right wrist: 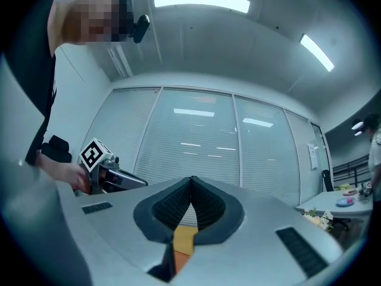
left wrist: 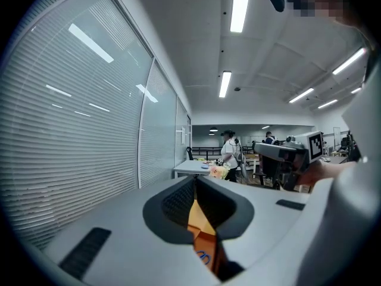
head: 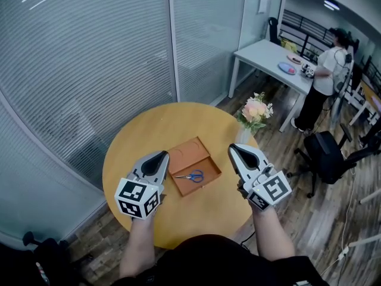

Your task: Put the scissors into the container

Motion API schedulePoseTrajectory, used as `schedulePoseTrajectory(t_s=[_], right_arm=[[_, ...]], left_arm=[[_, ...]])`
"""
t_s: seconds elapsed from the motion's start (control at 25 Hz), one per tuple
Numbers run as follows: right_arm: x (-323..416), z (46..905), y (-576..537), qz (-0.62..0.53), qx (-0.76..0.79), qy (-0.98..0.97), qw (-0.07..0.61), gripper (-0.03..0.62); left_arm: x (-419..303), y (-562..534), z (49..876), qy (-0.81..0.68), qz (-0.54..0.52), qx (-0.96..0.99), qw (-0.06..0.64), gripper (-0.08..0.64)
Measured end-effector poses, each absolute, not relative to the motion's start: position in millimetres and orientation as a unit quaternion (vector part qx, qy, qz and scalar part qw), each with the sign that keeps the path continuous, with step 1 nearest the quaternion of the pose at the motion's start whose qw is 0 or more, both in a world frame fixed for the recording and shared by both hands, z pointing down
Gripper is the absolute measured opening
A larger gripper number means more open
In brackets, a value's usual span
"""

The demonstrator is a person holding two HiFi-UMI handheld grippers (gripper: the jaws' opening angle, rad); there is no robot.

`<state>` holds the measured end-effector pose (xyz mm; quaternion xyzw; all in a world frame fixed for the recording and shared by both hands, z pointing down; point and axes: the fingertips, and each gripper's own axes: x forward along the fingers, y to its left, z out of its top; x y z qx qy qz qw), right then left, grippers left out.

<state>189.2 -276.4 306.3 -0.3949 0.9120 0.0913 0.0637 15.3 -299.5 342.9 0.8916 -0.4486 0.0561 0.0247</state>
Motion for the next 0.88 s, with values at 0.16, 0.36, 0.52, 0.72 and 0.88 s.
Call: schedulePoseTrajectory(t_s=[0.16,0.36,0.52,0.72,0.88], right_arm=[[184,311,-276,0.089,-0.393,0.913,0.055,0.035],[185,318,-276,0.077,-0.39,0.916,0.052,0.035],[187,316,-278,0.077,-0.393,0.915,0.056,0.035],[182,317,-276,0.076,-0.386,0.918,0.055,0.035],[179,322,-277,0.072,-0.382,0.92,0.052,0.035]], left_arm=[[15,-299,344,-0.445,0.053,0.893,0.028,0.025],[13,-299,344,-0.449,0.049,0.892,0.029,0.025],[11,-298,345,-0.452,0.049,0.89,0.03,0.025],[8,-297,346,-0.455,0.048,0.889,0.035,0.025],[8,-298,348,-0.455,0.048,0.889,0.037,0.025]])
